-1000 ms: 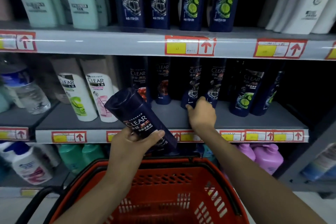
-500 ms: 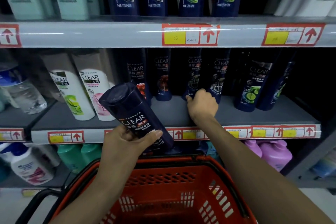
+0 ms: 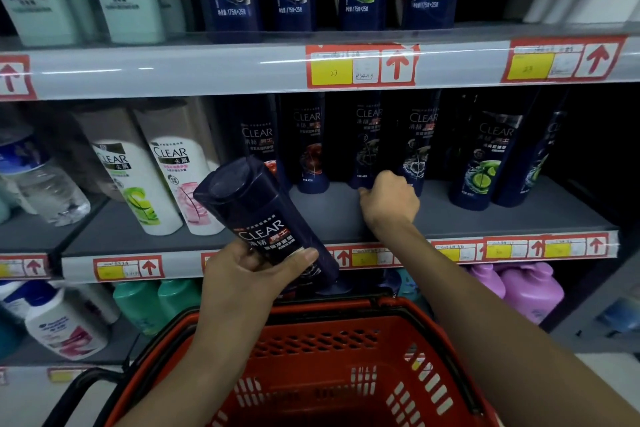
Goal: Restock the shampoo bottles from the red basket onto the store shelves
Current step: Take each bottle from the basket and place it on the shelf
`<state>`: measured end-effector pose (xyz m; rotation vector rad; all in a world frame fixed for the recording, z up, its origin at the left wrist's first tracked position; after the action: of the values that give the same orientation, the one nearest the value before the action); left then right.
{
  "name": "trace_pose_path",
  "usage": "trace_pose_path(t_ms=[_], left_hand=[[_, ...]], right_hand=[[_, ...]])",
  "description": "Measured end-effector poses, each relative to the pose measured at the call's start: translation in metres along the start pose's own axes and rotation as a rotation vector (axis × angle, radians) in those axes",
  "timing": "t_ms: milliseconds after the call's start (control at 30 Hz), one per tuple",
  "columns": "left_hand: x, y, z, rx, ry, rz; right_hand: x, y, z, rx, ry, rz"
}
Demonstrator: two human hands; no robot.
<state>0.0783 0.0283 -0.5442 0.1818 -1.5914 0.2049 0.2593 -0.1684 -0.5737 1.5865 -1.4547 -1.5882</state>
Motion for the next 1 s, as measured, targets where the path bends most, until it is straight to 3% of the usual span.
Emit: trace_pose_path(t_ms=[400,1000], left_hand=[[-0.003,-0.009,0.003,0.000,0.010,-0.041],[-0.013,-0.019,-0.003,-0.022,0.001,-0.091]], right_hand=[[0.060,0.031,0.005,0.064,-0.047,0.018],[0.048,0.014,-0.032,0.030,-0.067,-0.056]])
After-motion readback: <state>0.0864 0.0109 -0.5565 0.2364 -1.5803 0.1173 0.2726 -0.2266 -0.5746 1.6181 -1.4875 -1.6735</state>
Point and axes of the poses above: each hand's wrist, its own z-axis away from the middle knuckle, its own y-axis out of the back of the hand, x = y × z, the point moved 3 cm from there along -z, towards the middle knuckle, and after that the axes turned 1 degree about x, right-handed, at the moved point
